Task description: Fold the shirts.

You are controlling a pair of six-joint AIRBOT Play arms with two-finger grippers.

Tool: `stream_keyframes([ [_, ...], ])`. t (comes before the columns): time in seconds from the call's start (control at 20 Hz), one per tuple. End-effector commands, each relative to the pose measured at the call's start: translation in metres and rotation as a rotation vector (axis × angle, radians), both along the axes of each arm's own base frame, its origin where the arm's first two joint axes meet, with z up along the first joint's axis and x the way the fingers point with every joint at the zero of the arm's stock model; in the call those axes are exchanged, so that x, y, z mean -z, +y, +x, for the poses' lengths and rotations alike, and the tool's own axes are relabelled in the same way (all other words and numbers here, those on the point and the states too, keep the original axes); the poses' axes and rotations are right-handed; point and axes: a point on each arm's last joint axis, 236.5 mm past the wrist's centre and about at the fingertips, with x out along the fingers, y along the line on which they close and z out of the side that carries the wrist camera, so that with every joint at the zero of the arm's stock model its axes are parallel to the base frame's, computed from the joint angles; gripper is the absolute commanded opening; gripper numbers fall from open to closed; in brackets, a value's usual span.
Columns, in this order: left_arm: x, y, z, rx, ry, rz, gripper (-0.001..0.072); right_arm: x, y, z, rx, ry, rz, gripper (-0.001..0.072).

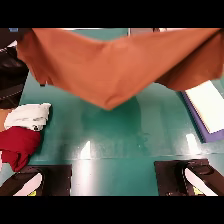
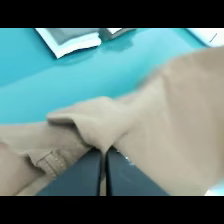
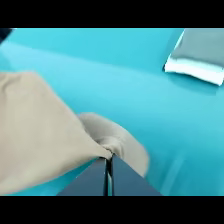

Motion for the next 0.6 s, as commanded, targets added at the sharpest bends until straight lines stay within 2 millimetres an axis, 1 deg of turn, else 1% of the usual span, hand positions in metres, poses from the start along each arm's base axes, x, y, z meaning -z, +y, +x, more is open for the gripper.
stream_keyframes([
  [0.0, 0.058, 0.011, 0.007, -0.045, 0.144, 0.038, 0.0027, 0.055, 0.001, -0.001, -0.012, 0.177, -0.018, 0.0015],
  [0.05, 0.094, 0.012, 0.01, -0.043, 0.234, 0.039, 0.0027, 0.081, 0.001, 0.004, -0.012, 0.247, -0.021, 0.0015],
  [0.15, 0.171, 0.011, 0.005, -0.034, 0.424, 0.043, 0.0027, 0.143, 0.001, 0.006, -0.012, 0.407, -0.025, 0.0015],
  [0.2, 0.213, 0.012, -0.002, -0.024, 0.51, 0.053, 0.0028, 0.176, 0.001, 0.005, -0.011, 0.489, -0.026, 0.0015],
  [0.25, 0.249, 0.012, -0.011, -0.015, 0.579, 0.064, 0.0028, 0.205, 0.001, 0.002, -0.008, 0.559, -0.025, 0.0015],
  [0.3, 0.287, 0.013, -0.023, -0.011, 0.651, 0.072, 0.0028, 0.233, 0.001, -0.002, -0.002, 0.621, -0.023, 0.0015],
  [0.35, 0.319, 0.013, -0.037, -0.007, 0.718, 0.078, 0.0028, 0.258, 0.0, -0.006, 0.005, 0.675, -0.022, 0.0015],
  [0.4, 0.35, 0.014, -0.054, -0.009, 0.787, 0.081, 0.0028, 0.278, 0.0, -0.012, 0.009, 0.721, -0.021, 0.0015],
  [0.45, 0.375, 0.014, -0.069, -0.007, 0.843, 0.085, 0.0028, 0.295, 0.0, -0.017, 0.013, 0.76, -0.02, 0.0016],
  [0.5, 0.395, 0.015, -0.084, -0.006, 0.893, 0.088, 0.0028, 0.311, -0.001, -0.023, 0.016, 0.797, -0.02, 0.0016],
  [0.55, 0.407, 0.014, -0.096, -0.003, 0.929, 0.089, 0.0028, 0.321, -0.001, -0.028, 0.019, 0.821, -0.02, 0.0016],
])
